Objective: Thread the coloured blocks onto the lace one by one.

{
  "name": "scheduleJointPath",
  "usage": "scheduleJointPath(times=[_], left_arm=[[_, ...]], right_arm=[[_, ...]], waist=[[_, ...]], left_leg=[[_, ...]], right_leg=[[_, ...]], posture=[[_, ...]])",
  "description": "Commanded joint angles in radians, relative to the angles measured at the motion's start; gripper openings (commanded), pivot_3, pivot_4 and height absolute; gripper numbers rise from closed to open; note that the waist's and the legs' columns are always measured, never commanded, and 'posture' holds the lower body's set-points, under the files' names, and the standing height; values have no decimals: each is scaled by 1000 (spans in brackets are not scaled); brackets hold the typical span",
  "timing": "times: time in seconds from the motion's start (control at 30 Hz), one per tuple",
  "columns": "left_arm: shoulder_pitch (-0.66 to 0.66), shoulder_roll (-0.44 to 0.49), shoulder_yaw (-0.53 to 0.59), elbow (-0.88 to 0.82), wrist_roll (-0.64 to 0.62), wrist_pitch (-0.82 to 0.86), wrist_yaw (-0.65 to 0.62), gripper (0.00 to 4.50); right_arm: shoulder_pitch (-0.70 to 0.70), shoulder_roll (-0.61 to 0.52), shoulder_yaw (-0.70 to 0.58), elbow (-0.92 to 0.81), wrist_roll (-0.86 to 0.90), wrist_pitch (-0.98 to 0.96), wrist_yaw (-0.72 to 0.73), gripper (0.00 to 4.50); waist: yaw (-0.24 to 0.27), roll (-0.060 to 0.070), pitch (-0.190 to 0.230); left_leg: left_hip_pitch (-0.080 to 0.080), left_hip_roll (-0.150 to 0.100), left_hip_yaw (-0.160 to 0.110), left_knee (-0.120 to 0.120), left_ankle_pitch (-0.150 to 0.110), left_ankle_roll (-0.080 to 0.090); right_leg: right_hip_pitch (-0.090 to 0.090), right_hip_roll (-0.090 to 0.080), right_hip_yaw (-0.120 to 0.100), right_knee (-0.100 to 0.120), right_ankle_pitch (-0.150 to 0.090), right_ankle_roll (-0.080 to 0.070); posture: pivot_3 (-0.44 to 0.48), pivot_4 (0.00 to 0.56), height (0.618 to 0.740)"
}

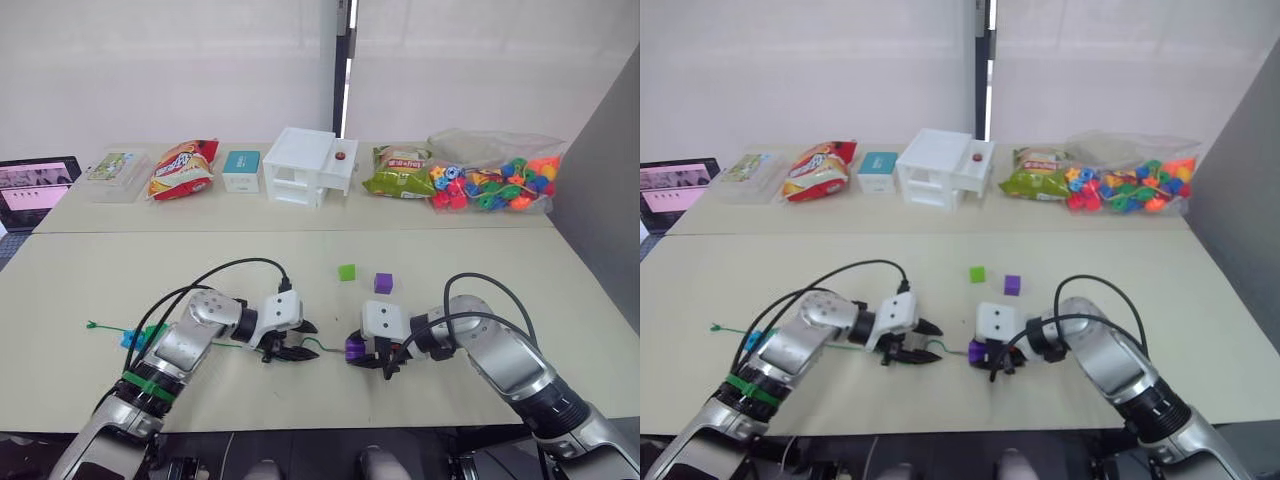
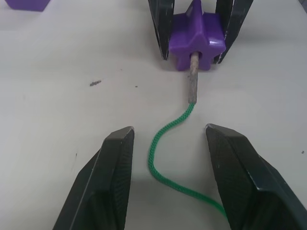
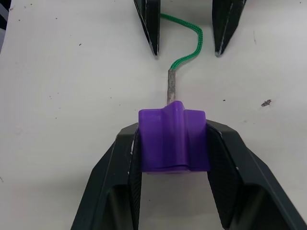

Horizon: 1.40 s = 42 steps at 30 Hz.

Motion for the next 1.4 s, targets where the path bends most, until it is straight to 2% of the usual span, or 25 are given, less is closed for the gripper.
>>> scheduleJointPath(times=[0.03, 0.2, 0.6, 0.93, 1.2, 1.37, 1.4], left_arm=[[-5, 2, -3, 11, 8, -32, -30, 1689], [7, 10, 8, -6, -11, -33, -55, 21], [12, -40, 5, -127, -25, 73, -27, 21], [-14, -135, -33, -176, -18, 169, 27, 21], [-1, -114, -34, -212, -28, 240, 19, 21], [-8, -84, -16, -208, -31, 251, 9, 1485], [-9, -80, -11, -209, -36, 254, 5, 1839]], right_arm=[[2, -3, -6, -31, 3, 8, -7, 1362], [2, -5, -8, -34, 5, 13, -12, 1362], [9, -12, -9, -37, 6, 23, -18, 1362], [10, -13, -5, -36, 3, 26, -23, 1362], [11, -11, -3, -36, 1, 31, -30, 1362], [12, -3, -21, -38, 3, 29, -55, 1362], [13, -3, -30, -44, 9, 31, -59, 1862]], waist=[[-1, 0, 0], [-2, 0, 0], [-1, 0, 0], [-1, 0, 0], [-1, 0, 0], [-2, 0, 0], [-2, 0, 0]], left_leg=[[0, 0, 0, 0, 0, 0], [0, 0, 0, 0, 0, 0], [0, 0, 0, 0, 0, 0], [0, 0, 0, 0, 0, 0], [0, 0, 0, 0, 0, 0], [0, 0, 0, 0, 0, 0], [0, 0, 0, 0, 0, 0]], right_leg=[[0, 0, 0, 0, 0, 0], [0, 0, 0, 0, 0, 0], [0, 0, 0, 0, 0, 0], [0, 0, 0, 0, 0, 0], [1, 0, 0, 0, 0, 0], [0, 0, 0, 0, 0, 0], [0, 0, 0, 0, 0, 0]], posture=[[0, 150, 740], [0, 150, 740], [0, 150, 740], [0, 150, 740], [0, 150, 740], [0, 150, 740], [0, 150, 740]])
